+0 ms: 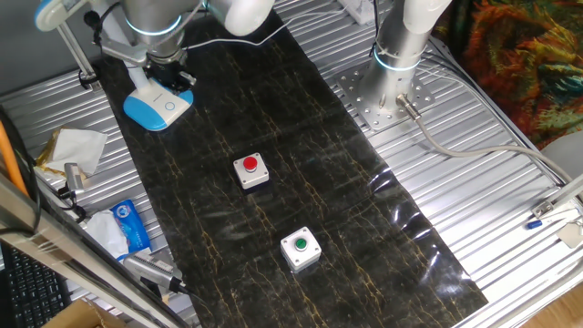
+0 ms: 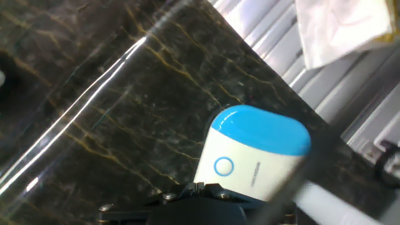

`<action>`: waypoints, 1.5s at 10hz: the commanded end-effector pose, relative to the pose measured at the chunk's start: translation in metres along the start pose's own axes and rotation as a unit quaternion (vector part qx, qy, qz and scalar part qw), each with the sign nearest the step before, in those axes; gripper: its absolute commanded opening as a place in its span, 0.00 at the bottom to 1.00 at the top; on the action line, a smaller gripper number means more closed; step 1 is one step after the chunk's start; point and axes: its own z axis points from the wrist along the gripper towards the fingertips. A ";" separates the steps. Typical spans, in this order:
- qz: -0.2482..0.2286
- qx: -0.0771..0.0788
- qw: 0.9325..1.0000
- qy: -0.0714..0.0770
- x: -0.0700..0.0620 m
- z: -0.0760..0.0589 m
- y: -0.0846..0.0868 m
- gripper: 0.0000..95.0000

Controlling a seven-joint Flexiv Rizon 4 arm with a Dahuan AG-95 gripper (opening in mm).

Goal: Turn on the desk lamp by pressing the button

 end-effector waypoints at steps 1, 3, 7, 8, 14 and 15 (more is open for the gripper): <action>0.100 -0.074 0.992 -0.025 0.000 -0.002 0.000 0.00; 0.083 -0.071 0.994 -0.025 -0.004 -0.012 0.003 0.00; 0.132 -0.066 0.989 -0.021 -0.016 -0.035 0.066 0.00; 0.140 -0.067 0.988 -0.022 -0.018 -0.037 0.080 0.00; 0.169 -0.064 0.983 -0.019 -0.033 -0.052 0.133 0.00; 0.177 -0.066 0.982 -0.019 -0.037 -0.056 0.137 0.00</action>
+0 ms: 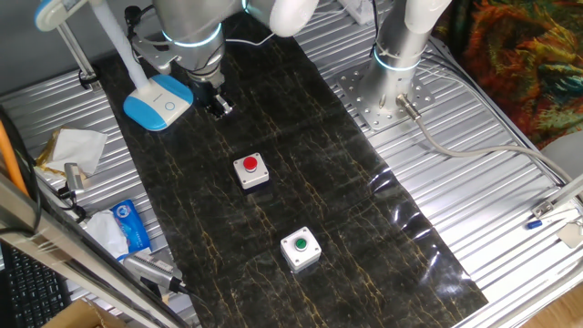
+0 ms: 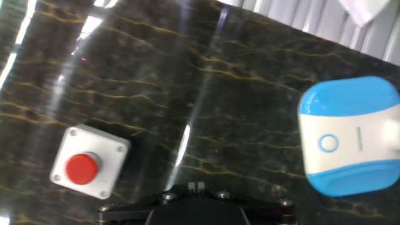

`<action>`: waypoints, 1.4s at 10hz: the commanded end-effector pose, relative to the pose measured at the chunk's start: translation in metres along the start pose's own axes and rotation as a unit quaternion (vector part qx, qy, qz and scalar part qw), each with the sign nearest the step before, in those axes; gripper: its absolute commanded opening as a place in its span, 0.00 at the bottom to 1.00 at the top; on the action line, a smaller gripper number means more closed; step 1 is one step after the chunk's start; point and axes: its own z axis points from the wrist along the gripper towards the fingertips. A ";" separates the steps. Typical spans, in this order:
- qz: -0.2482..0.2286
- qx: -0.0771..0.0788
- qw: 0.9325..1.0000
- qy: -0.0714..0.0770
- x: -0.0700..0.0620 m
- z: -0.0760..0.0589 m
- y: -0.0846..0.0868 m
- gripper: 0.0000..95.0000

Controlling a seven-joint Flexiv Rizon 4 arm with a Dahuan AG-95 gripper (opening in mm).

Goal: Turn on the desk lamp by pressing the button

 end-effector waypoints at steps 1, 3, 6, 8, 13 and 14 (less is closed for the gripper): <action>0.013 0.003 1.000 0.004 -0.004 -0.002 0.006 0.00; 0.014 0.005 1.000 0.002 -0.006 -0.001 0.009 0.00; 0.008 0.012 1.000 0.004 -0.006 -0.001 0.009 0.00; 0.008 0.012 1.000 0.004 -0.007 -0.001 0.011 0.00; -0.037 0.018 0.999 -0.005 -0.002 0.010 -0.002 0.00; -0.056 0.024 0.998 -0.010 0.004 0.014 -0.021 0.00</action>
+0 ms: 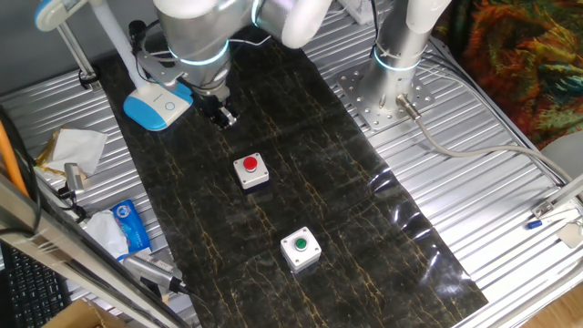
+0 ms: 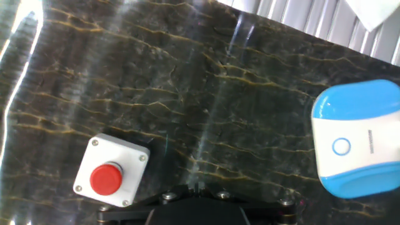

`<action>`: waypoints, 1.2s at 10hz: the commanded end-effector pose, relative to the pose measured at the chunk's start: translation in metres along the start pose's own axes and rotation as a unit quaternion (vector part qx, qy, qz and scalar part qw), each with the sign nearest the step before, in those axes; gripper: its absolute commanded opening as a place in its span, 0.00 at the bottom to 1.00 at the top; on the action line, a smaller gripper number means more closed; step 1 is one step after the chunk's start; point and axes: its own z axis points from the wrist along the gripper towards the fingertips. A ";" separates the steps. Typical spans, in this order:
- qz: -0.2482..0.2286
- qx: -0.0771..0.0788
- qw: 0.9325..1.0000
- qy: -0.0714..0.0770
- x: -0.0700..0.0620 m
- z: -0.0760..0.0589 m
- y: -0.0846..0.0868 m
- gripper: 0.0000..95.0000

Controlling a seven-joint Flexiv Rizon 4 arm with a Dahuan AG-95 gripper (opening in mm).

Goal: Turn on the desk lamp by pressing the button

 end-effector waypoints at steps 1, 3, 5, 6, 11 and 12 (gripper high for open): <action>-0.041 0.013 0.999 -0.012 0.015 0.008 -0.042 0.00; -0.050 0.021 0.998 -0.010 0.018 0.007 -0.074 0.00; -0.066 0.035 0.997 -0.017 0.014 0.014 -0.120 0.00; -0.069 0.033 0.997 -0.024 0.014 0.019 -0.138 0.00; -0.075 0.015 0.996 -0.037 -0.007 0.040 -0.177 0.00; -0.089 0.014 0.995 -0.041 -0.018 0.044 -0.181 0.00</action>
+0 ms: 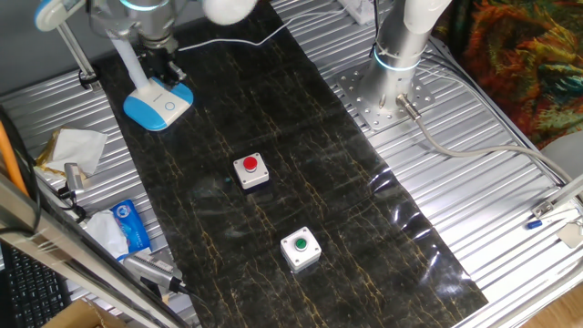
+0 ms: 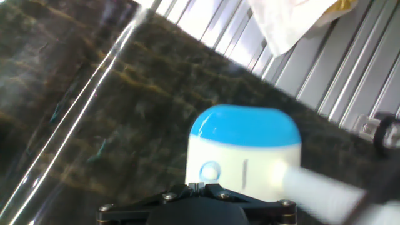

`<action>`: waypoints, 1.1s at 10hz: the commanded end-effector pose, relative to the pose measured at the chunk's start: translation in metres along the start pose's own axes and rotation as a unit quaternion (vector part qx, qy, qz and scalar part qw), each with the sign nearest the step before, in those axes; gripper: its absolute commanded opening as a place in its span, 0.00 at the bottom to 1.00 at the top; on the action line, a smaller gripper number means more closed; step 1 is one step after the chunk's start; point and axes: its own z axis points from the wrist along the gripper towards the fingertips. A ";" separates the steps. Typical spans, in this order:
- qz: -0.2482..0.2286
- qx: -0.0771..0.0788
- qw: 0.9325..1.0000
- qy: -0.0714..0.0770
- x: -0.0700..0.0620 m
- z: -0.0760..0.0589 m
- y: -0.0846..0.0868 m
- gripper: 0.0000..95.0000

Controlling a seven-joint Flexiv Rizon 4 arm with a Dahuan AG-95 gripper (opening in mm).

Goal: Turn on the desk lamp by pressing the button

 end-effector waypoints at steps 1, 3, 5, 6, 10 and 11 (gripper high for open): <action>-0.030 -0.001 1.000 -0.007 -0.014 0.009 -0.008 0.00; -0.040 -0.010 0.999 -0.013 -0.020 0.021 -0.010 0.20; -0.018 -0.031 0.999 -0.024 -0.020 0.039 -0.008 0.40; 0.000 -0.040 0.999 -0.024 -0.019 0.044 -0.009 0.60; 0.058 -0.053 0.997 0.000 -0.018 0.046 -0.009 0.60; 0.066 -0.054 0.996 0.003 -0.017 0.049 -0.008 0.60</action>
